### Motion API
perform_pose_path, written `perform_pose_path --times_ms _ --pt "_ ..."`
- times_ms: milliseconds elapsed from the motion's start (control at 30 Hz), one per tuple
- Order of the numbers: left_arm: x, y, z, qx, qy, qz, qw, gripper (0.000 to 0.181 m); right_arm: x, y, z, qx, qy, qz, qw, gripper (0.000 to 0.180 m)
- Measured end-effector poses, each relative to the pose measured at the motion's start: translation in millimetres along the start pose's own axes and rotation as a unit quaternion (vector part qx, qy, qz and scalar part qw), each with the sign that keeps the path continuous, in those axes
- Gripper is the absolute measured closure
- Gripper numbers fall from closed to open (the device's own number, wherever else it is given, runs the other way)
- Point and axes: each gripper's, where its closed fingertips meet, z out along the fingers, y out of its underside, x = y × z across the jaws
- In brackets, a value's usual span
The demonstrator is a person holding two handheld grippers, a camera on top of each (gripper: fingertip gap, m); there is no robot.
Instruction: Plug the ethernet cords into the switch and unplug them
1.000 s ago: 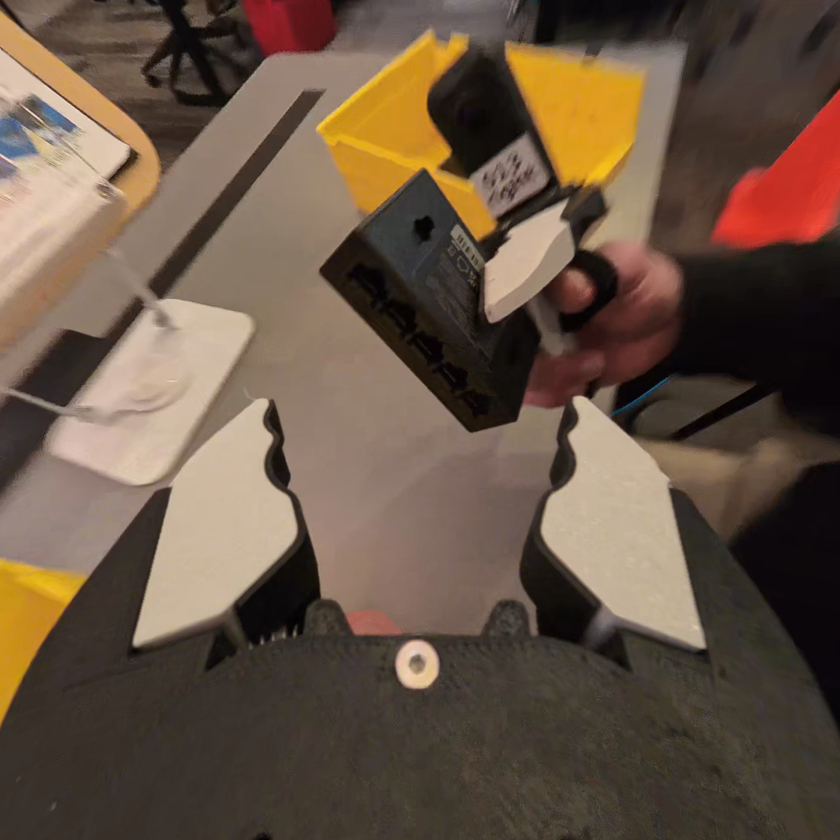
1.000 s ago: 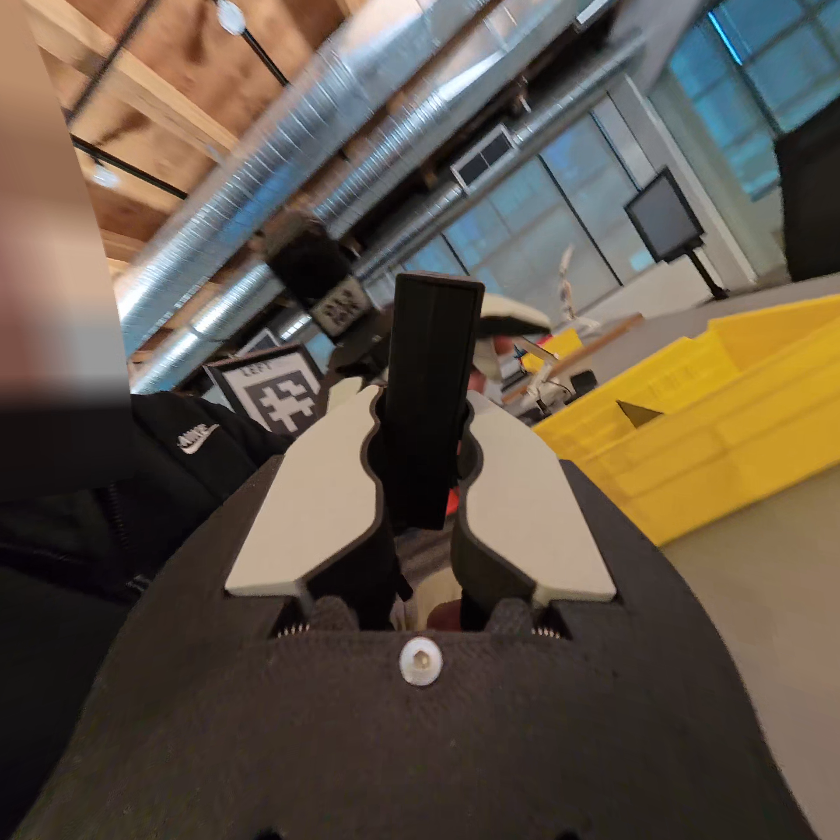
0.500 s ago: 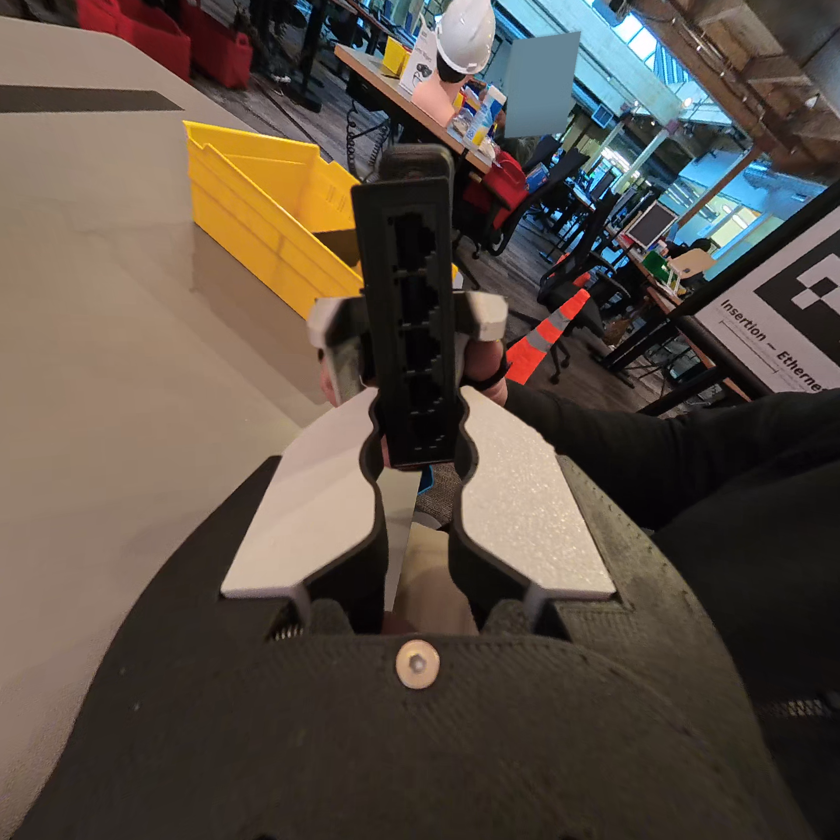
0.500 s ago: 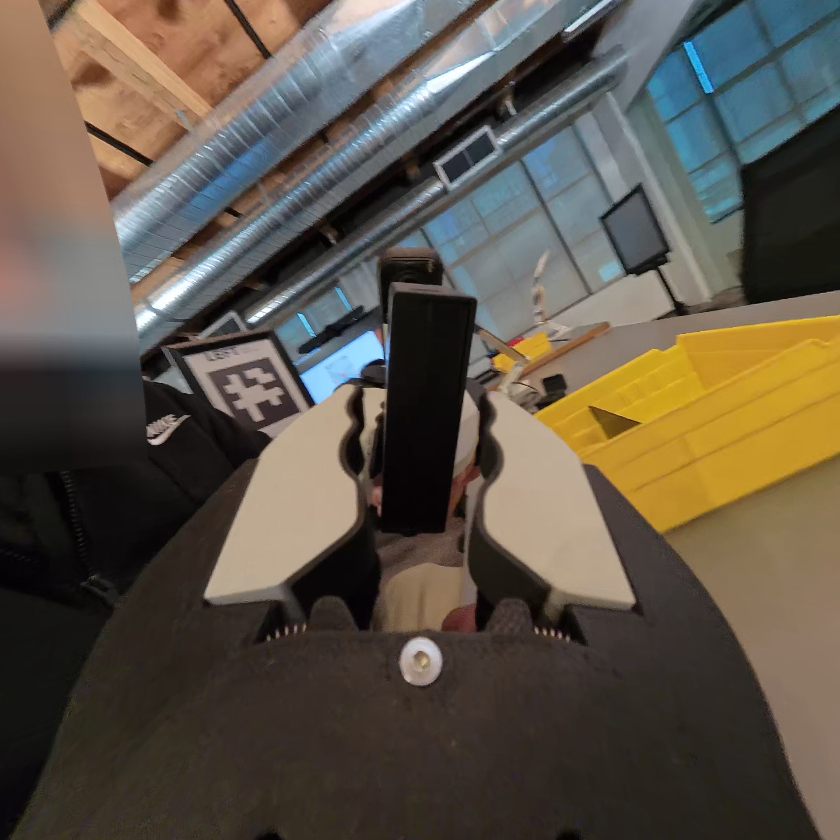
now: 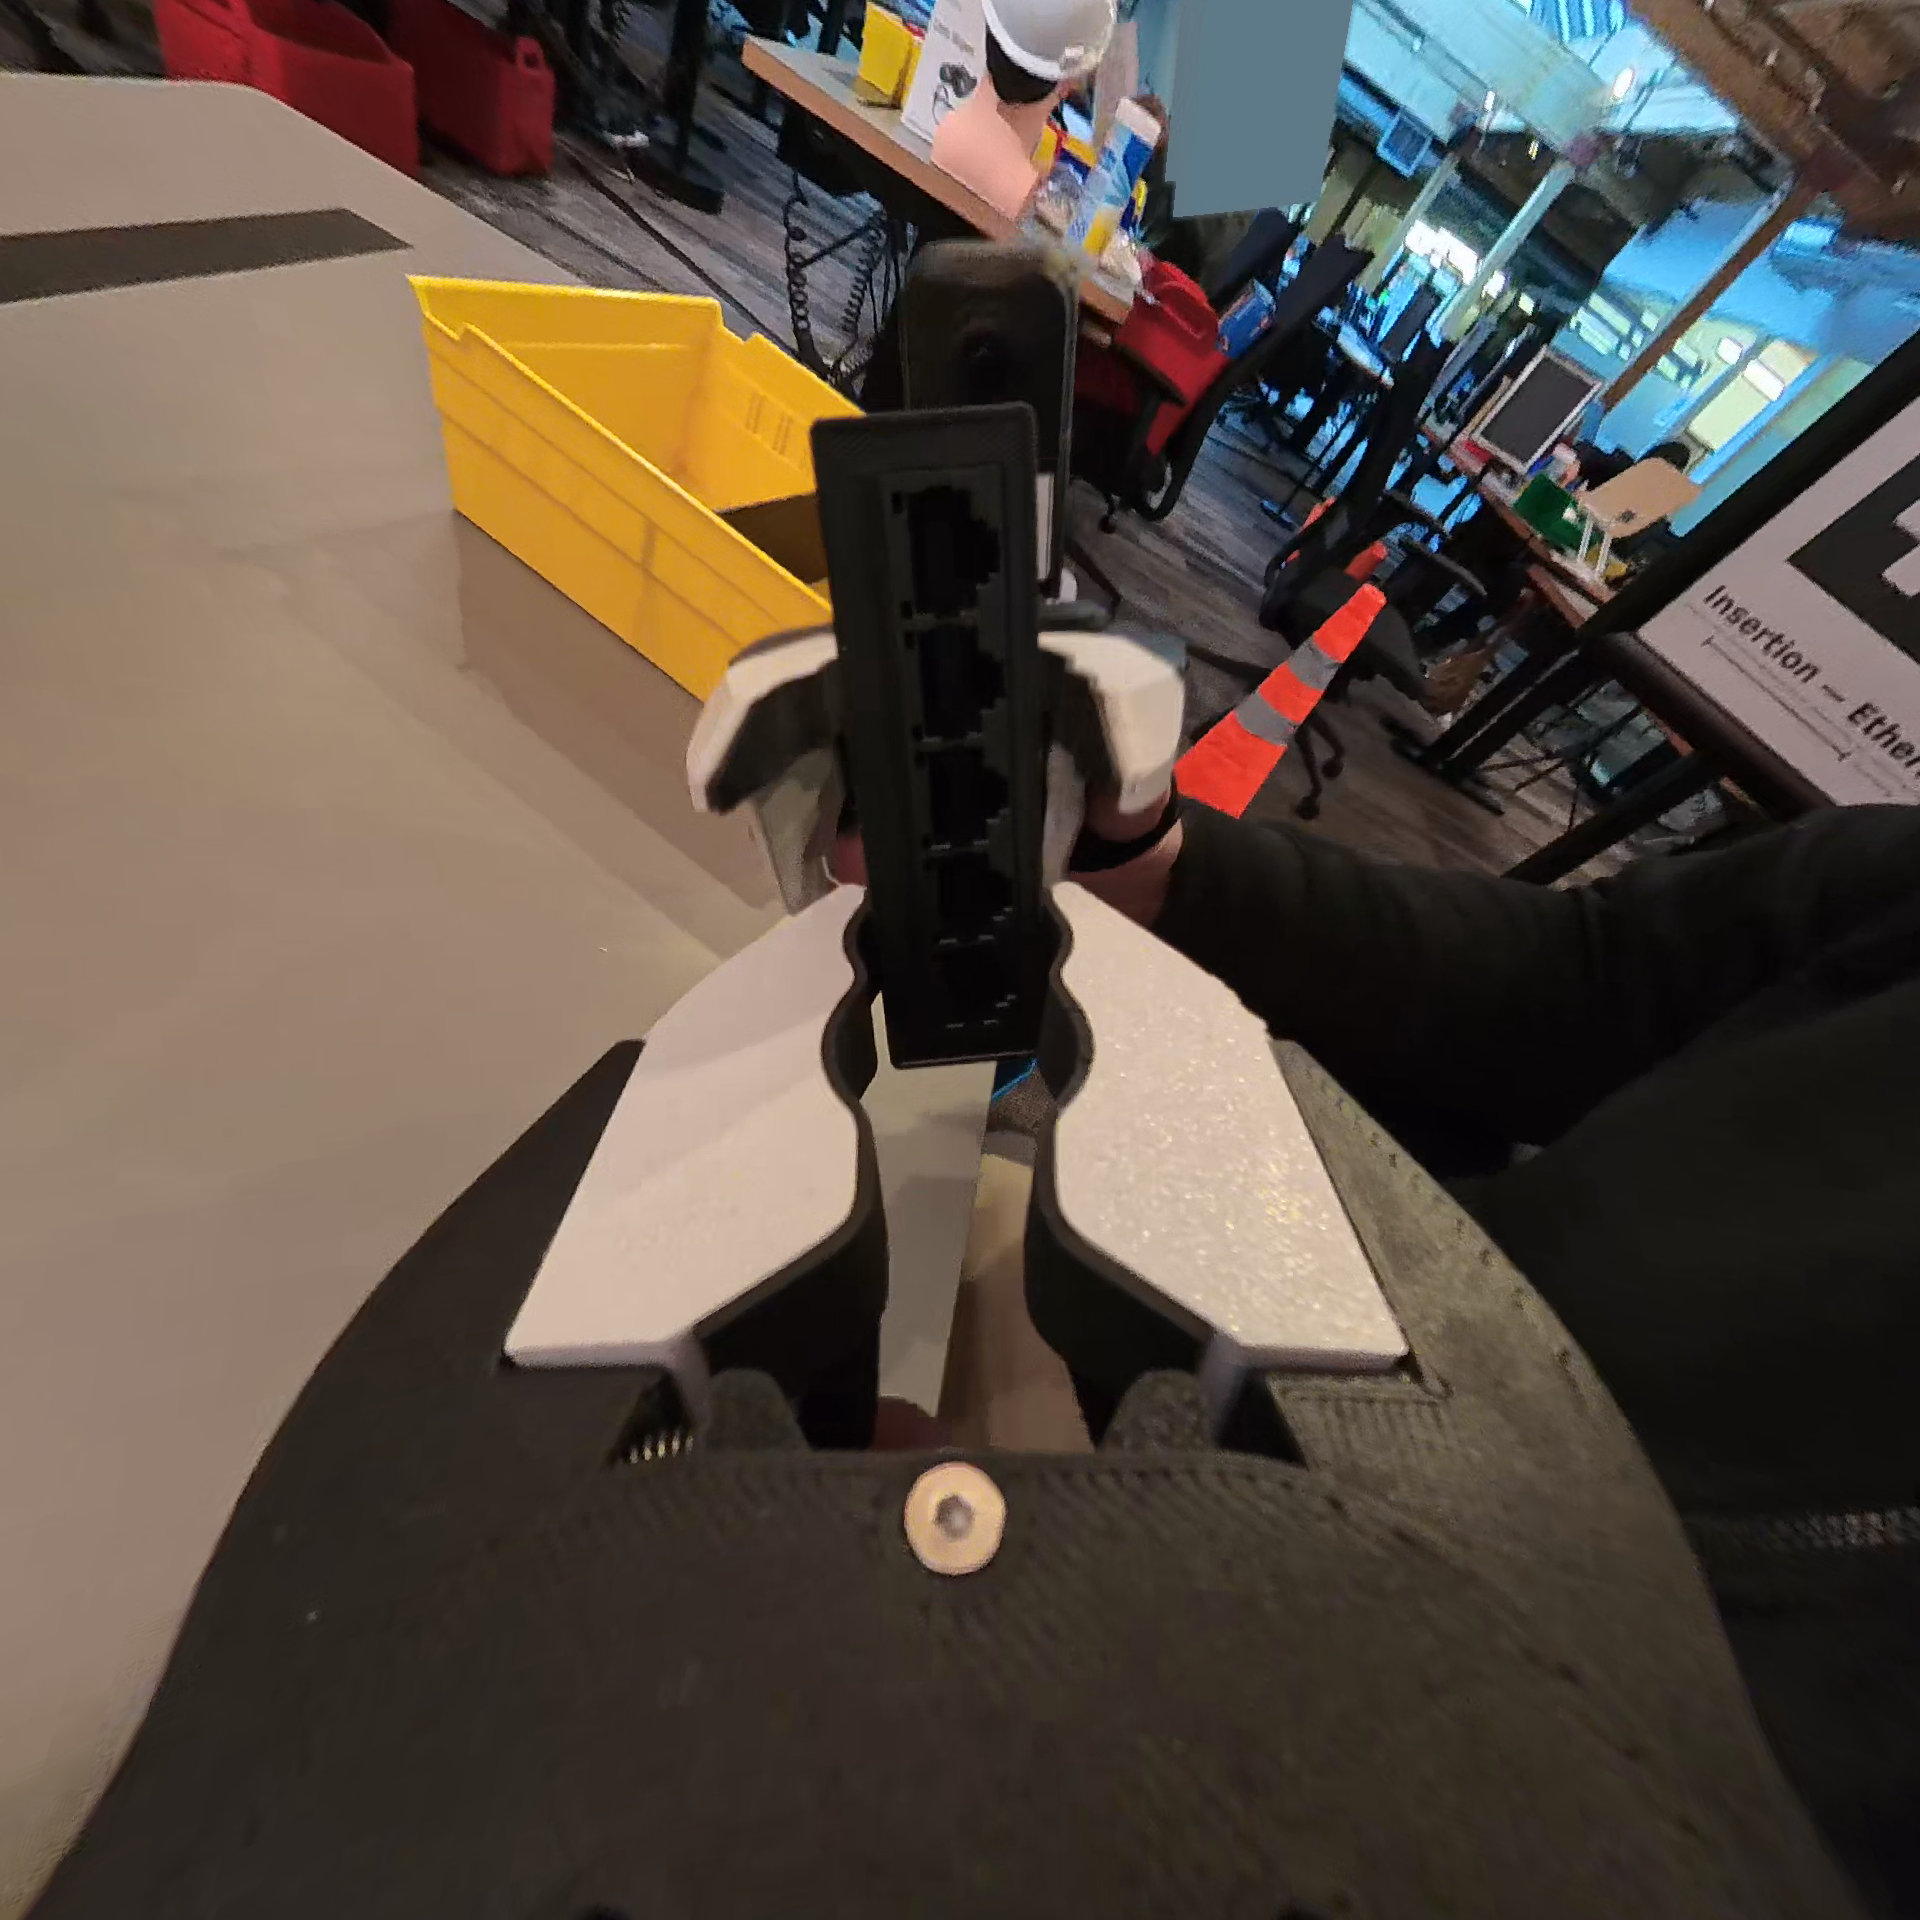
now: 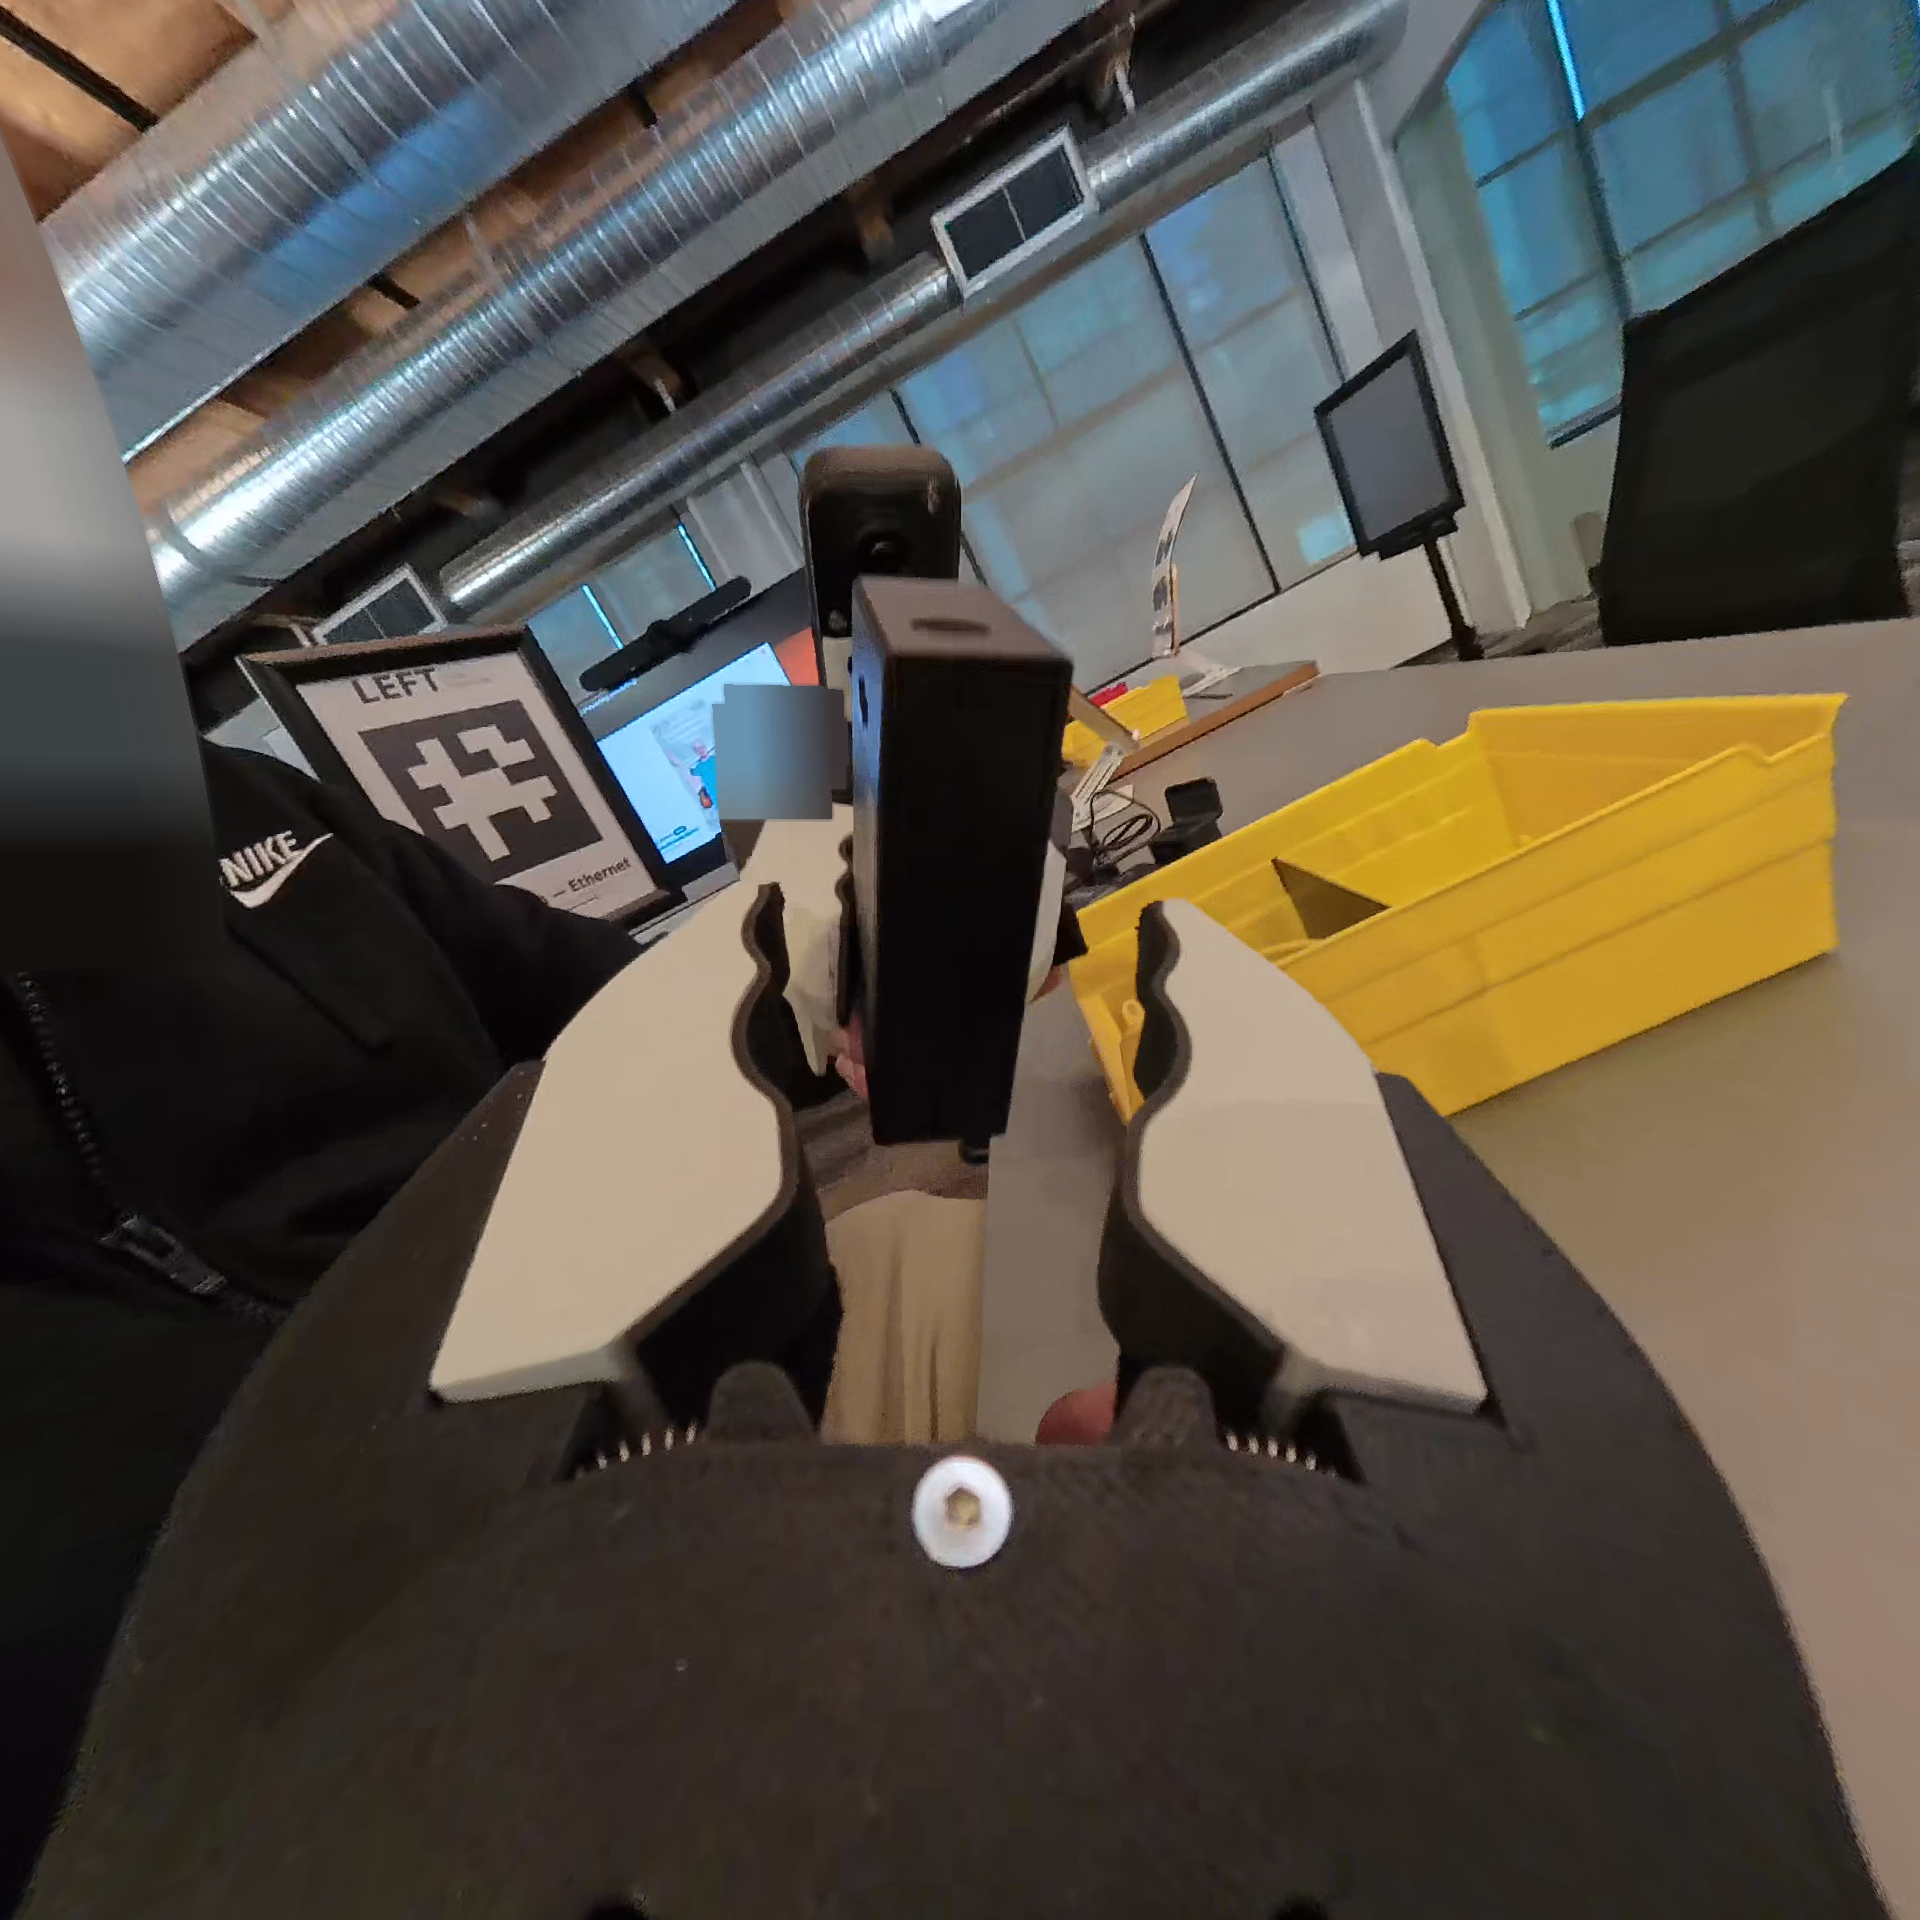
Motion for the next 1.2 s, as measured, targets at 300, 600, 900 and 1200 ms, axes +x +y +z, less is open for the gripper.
perform_pose_path --times_ms 300,600,900,1200 --pt "2.0 -18.5 -11.4 0.079 0.082 -0.153 0.982 0.154 10.2 -3.7 -2.3 -0.076 0.166 -0.296 0.938 0.078" --pt "16.2 2.1 1.8 0.035 0.144 -0.218 0.965 0.154 15.9 10.4 5.9 -0.158 0.221 -0.474 0.837 0.049" --pt "25.6 7.6 5.9 0.033 0.197 -0.251 0.947 0.154 5.9 9.2 4.3 -0.149 0.204 -0.497 0.830 0.068" --pt "33.9 20.4 1.3 -0.017 0.235 -0.261 0.936 0.154 -9.0 20.4 8.7 -0.165 0.149 -0.496 0.840 0.063"
